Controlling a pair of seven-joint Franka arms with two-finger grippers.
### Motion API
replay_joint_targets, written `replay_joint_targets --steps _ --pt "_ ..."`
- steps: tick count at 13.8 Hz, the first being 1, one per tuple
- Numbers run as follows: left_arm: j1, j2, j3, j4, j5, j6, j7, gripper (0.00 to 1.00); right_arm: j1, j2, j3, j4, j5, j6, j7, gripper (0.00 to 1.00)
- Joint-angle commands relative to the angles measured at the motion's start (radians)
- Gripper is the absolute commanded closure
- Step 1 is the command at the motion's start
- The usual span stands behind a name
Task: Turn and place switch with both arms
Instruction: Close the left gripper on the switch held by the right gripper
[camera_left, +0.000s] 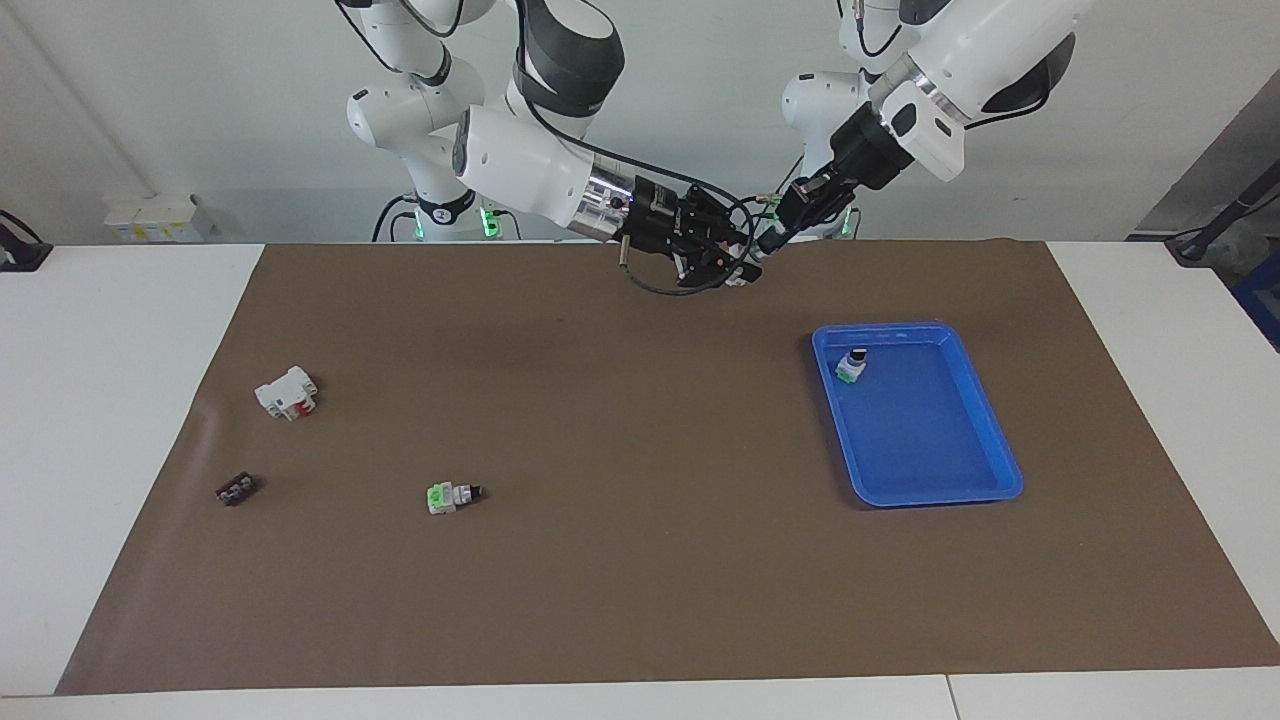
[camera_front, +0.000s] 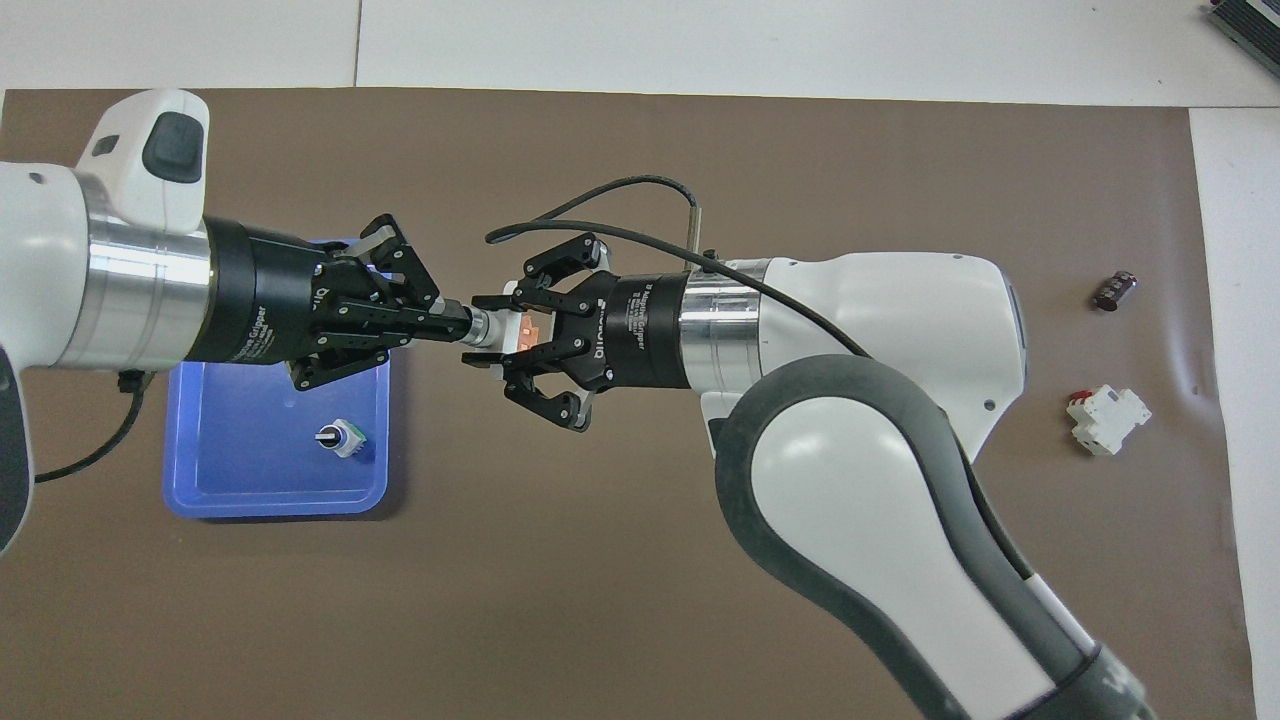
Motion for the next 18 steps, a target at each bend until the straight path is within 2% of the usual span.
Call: replay_joint_targets --steps 1,6,9,14,18 --pt "0.002 -0.027 0.004 -0.038 -0.002 0.032 0.127 1.00 -0.001 -0.012 0.003 -0.009 0.020 0.019 0.007 1.00" --pt "0.010 -0.034 0.007 -0.049 -0.001 0.000 0.423 1.00 -0.001 -0.012 0.003 -0.010 0.020 0.019 0.007 1.00" --pt "0.027 -0.047 0.010 -0.078 -0.001 0.010 0.704 1.00 0.000 -0.012 0.003 -0.009 0.020 0.019 0.007 1.00" --pt "0.056 -0.059 0.008 -0.099 -0.002 0.000 0.822 1.00 -0.001 -0.012 0.003 -0.009 0.020 0.017 0.007 1.00" --pt "0.065 -0.073 0.011 -0.128 -0.001 0.001 1.117 1.00 -0.001 -0.012 0.003 -0.009 0.018 0.017 0.007 1.00"
